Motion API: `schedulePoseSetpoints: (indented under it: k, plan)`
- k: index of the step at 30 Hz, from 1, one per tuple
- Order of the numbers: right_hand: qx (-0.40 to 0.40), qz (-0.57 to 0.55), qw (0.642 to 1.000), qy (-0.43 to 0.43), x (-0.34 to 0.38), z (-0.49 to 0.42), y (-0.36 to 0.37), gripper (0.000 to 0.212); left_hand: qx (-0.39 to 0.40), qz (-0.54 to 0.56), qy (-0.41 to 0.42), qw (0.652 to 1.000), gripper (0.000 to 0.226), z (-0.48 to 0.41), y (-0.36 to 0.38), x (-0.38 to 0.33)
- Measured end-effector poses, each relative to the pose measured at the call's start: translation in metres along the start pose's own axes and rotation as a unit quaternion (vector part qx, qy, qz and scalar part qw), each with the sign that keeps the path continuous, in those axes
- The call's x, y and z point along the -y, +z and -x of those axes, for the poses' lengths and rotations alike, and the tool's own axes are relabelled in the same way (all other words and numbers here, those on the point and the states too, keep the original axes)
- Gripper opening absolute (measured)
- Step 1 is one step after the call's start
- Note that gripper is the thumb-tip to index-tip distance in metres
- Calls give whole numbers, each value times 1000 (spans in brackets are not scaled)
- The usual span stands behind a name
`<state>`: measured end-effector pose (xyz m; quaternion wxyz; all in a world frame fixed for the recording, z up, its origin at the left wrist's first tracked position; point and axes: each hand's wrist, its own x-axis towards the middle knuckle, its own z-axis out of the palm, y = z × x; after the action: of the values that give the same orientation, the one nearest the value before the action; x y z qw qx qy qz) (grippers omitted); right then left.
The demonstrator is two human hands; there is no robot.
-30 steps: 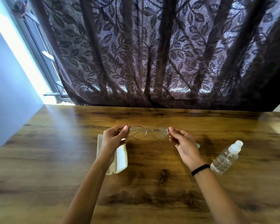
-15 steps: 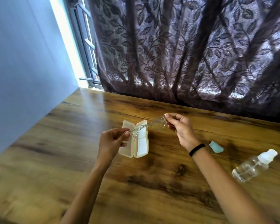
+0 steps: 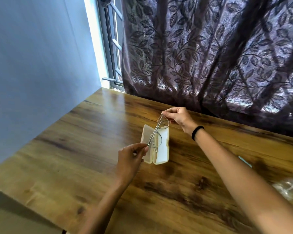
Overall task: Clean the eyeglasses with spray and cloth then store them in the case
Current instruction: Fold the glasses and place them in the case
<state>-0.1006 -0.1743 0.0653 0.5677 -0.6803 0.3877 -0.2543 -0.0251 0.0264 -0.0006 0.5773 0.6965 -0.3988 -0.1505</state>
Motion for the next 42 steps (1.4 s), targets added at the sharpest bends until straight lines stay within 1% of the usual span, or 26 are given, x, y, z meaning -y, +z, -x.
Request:
schedulePoseSetpoints:
  k: [3,6,8,10,12,15,19,23,29,32,36,39,42]
  plan:
    - [20,24,999,11,-1,-7,-1,12,10,-30,19,999,16,2,5,3]
    - [33,33,999,21,-5,-10,0,8,27,-86,37,995,18,2,7,4]
    - [39,44,998,26,-9,-13,1,6,21,-137,60,989,17,3,9,2]
    - [44,60,997,33,-13,-15,2,6,8,-213,97,972,15,5,12,1]
    - [45,68,996,35,-17,-18,1,13,-6,-282,145,948,11,7,14,1]
    - [51,76,995,29,-19,-19,2,9,-13,-334,181,925,11,12,16,3]
    - [51,105,993,22,-20,-19,5,17,1,-366,197,910,12,13,17,6]
    - [36,146,989,15,-28,-19,5,11,25,-377,207,902,11,13,16,8]
    - [17,156,988,3,-36,-12,2,11,41,-410,225,883,12,14,17,6]
    - [4,146,989,-4,-40,-6,0,14,52,-425,236,872,16,15,16,4]
    - [-9,135,991,3,-48,2,-4,13,69,-427,260,863,24,13,17,-1]
    - [-23,121,992,9,-54,6,-7,13,73,-430,292,851,17,9,19,-5]
    - [-36,105,994,9,-58,9,-9,12,86,-431,307,844,16,6,20,-4]
